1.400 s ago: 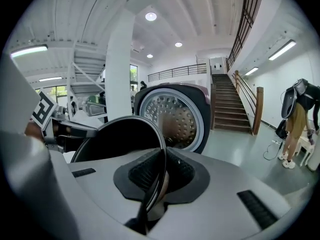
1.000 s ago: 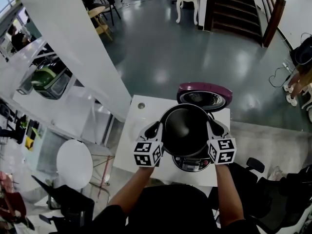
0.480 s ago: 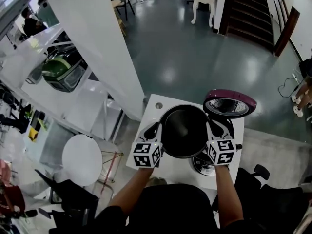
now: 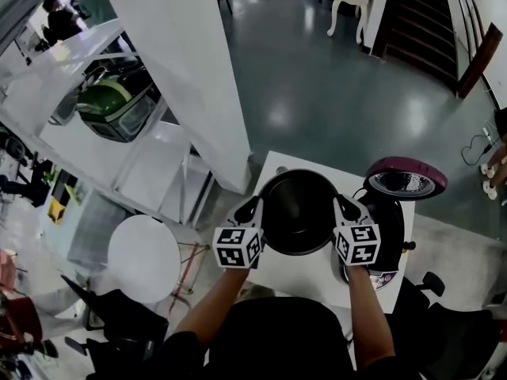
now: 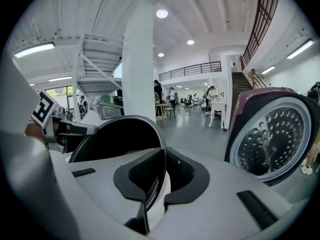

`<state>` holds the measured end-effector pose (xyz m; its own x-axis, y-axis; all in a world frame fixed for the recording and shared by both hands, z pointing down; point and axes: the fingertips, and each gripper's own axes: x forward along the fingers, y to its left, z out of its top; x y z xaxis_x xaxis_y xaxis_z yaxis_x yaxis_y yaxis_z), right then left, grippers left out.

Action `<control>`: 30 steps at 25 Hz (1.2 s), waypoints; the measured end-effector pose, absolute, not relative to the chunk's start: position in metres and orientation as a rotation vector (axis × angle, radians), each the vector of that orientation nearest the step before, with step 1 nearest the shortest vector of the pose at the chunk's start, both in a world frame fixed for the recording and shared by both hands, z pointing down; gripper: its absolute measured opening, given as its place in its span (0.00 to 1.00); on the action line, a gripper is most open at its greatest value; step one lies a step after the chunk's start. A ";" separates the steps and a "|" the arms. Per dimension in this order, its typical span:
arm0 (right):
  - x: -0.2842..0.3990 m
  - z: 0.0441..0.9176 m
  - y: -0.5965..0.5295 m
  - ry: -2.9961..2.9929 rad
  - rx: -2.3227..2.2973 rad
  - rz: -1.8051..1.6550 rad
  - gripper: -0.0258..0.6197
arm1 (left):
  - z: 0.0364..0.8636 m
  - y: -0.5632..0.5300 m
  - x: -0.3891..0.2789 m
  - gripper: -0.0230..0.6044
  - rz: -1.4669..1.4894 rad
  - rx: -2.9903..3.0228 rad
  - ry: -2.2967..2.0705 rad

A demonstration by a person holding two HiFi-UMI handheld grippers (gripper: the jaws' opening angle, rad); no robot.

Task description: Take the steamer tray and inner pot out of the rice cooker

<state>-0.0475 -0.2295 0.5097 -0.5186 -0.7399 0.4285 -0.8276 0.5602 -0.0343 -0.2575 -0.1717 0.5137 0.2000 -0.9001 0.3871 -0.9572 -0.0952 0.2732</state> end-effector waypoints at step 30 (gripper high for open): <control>-0.092 0.690 -0.239 -2.079 1.196 0.589 0.08 | 0.696 -0.195 -0.304 0.08 0.408 1.848 -1.460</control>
